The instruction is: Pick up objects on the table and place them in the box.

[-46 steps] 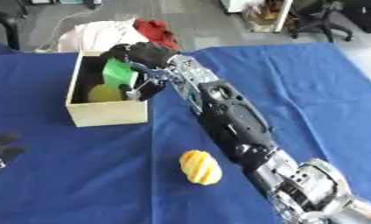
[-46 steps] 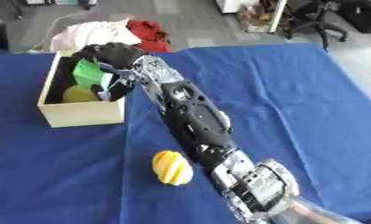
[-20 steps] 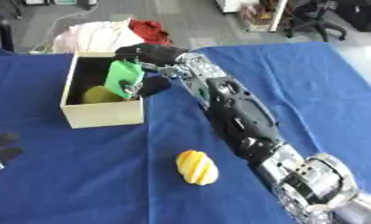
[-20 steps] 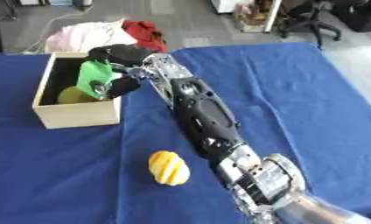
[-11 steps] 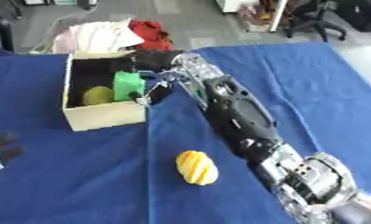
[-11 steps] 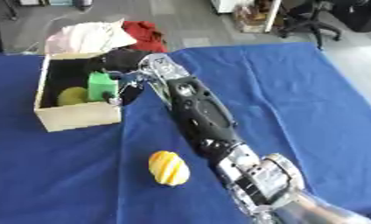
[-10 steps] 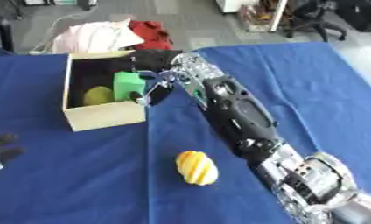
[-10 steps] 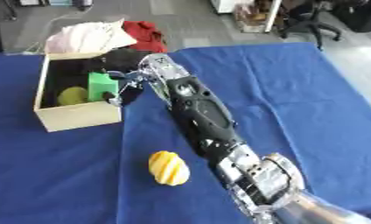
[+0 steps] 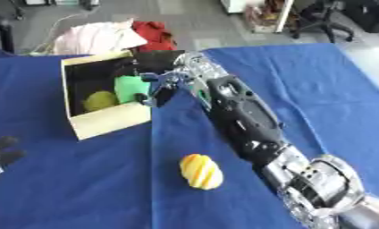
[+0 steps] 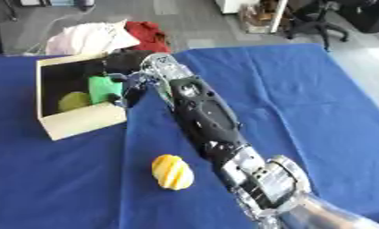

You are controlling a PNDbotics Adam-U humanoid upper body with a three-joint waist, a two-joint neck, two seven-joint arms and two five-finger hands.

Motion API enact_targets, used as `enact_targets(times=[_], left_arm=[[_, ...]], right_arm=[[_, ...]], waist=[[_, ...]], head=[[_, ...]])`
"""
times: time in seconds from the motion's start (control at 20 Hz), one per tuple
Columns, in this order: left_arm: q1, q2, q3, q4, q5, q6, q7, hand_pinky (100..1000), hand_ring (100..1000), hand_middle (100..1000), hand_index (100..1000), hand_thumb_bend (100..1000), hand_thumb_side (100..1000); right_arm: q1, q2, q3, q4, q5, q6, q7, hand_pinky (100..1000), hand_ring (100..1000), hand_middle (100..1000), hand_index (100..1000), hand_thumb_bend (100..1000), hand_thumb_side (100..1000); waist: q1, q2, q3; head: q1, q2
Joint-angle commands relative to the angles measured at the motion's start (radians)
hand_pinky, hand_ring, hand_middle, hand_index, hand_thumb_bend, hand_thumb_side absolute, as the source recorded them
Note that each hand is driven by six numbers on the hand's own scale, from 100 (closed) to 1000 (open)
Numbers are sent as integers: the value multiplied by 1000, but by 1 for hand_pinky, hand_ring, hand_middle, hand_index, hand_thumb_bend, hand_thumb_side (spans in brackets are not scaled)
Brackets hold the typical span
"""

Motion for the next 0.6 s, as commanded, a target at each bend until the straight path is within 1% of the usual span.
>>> enact_targets(times=[0.05, 0.45, 0.6], left_arm=[[-8, 9, 3, -14, 0, -2, -1, 910, 730, 756, 801, 100, 723], [-7, 9, 4, -14, 0, -2, 0, 909, 730, 755, 800, 100, 723], [-5, 10, 5, -14, -1, -2, 1, 909, 730, 755, 800, 100, 723]], right_arm=[[-28, -23, 8, -33, -35, -8, 31, 1000, 1000, 1000, 1000, 100, 196], [-35, -33, 17, -59, -106, -11, 88, 1000, 1000, 1000, 1000, 100, 188], [-45, -49, 25, -77, -151, -20, 101, 1000, 1000, 1000, 1000, 100, 181]], waist=[[-5, -4, 0], [-7, -4, -2], [-9, -6, -7]], head=[[-5, -15], [-4, -16], [-2, -14]])
